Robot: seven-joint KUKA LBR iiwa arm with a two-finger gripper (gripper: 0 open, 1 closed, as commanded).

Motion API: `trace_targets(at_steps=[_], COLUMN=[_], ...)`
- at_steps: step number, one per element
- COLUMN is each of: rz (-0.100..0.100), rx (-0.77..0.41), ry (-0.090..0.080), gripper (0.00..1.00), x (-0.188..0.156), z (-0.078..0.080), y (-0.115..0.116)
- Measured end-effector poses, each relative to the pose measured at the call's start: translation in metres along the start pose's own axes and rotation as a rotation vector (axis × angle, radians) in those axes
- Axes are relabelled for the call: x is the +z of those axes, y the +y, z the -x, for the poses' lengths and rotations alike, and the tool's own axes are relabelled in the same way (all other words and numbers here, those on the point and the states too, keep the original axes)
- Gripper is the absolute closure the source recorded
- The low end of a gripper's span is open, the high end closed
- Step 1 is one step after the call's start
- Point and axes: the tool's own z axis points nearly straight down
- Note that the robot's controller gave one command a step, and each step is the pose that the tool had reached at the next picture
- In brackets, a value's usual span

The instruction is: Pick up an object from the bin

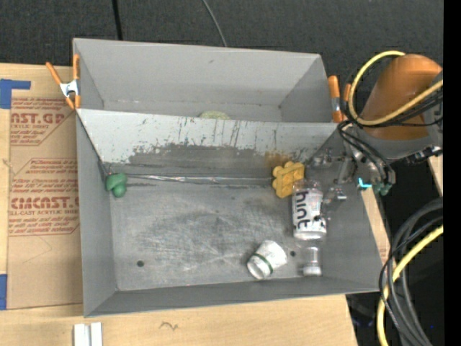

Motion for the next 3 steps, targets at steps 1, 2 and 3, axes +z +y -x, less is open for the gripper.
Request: trace_targets(at_steps=[1,2,3], rz=[-0.002,-0.006,-0.007], rx=[-0.001,-0.082,-0.128], ry=[-0.007,-0.041,-0.044], gripper=[0.0,0.0,0.0], x=[-0.004,0.037,0.037], z=[0.002,-0.02,-0.017], y=[0.0,0.009,0.009])
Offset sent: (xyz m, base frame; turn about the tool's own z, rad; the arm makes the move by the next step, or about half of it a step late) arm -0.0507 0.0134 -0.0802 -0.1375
